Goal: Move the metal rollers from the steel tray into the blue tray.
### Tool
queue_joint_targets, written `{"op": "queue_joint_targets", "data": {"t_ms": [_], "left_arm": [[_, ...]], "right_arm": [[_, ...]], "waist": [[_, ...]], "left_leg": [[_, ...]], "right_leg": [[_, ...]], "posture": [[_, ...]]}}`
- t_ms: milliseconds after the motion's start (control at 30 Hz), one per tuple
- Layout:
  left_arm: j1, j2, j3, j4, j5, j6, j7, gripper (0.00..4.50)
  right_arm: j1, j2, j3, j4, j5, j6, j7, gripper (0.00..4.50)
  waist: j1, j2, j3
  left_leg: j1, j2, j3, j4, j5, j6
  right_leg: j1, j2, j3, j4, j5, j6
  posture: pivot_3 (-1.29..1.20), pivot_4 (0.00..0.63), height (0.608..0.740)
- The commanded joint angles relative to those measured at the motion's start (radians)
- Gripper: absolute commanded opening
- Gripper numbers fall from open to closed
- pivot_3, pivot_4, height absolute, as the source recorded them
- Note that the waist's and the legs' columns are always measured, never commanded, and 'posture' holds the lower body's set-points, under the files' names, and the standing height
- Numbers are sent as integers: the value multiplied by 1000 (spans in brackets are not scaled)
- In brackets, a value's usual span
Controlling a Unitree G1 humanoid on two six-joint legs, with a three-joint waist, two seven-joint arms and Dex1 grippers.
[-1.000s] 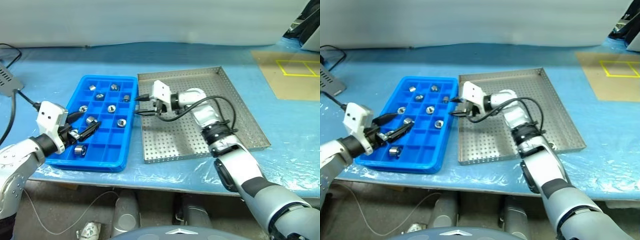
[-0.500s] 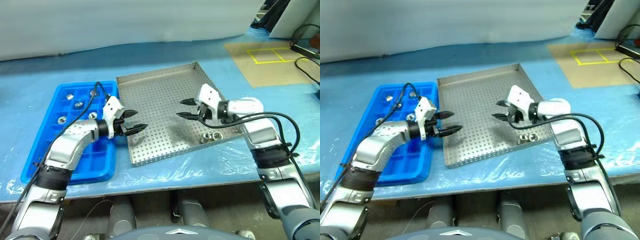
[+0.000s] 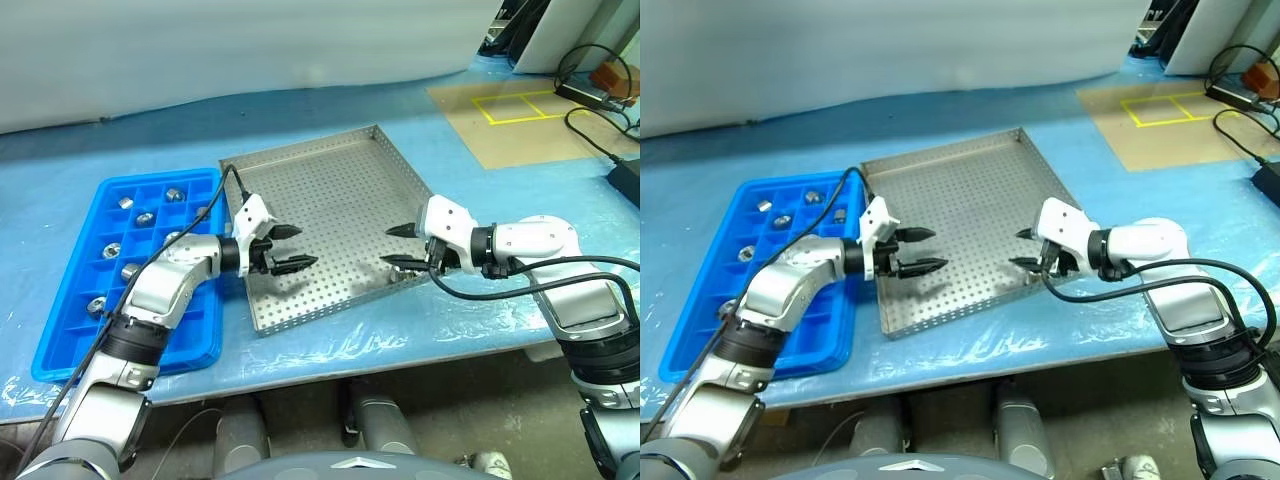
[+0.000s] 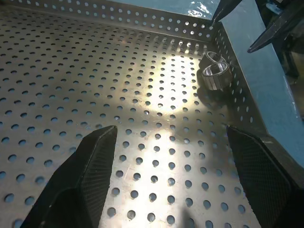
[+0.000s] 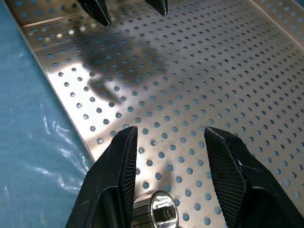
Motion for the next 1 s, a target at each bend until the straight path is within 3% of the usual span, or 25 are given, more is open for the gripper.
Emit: {"op": "queue_joint_targets", "data": {"t_ms": [33, 333, 600, 1000], "left_arm": [[39, 20, 36, -114, -27, 46, 29, 3887], [126, 25, 69, -247, -49, 126, 115, 3887], [145, 26, 77, -268, -58, 145, 145, 3887], [157, 21, 64, -234, -41, 102, 147, 3887]], "right_arm": [[-24, -25, 17, 56, -1, -70, 34, 2320], [-109, -54, 66, 328, -61, -243, 93, 2320], [-63, -77, 84, 332, -67, -278, 152, 2320], [-54, -59, 98, 431, -109, -324, 126, 2320]], "waist": [[2, 0, 0], [7, 0, 0], [9, 0, 0], [14, 0, 0]], "left_leg": [[0, 0, 0, 0, 0, 0], [0, 0, 0, 0, 0, 0], [-2, 0, -1, 0, -1, 3], [-1, 0, -1, 0, -1, 3]], "right_leg": [[0, 0, 0, 0, 0, 0], [0, -1, -2, -1, 0, 0], [0, -1, -3, -4, 0, 0], [2, -2, -4, -5, 0, 0]], "posture": [[-289, 150, 740], [-221, 150, 740], [-204, 150, 740], [-198, 150, 740]]}}
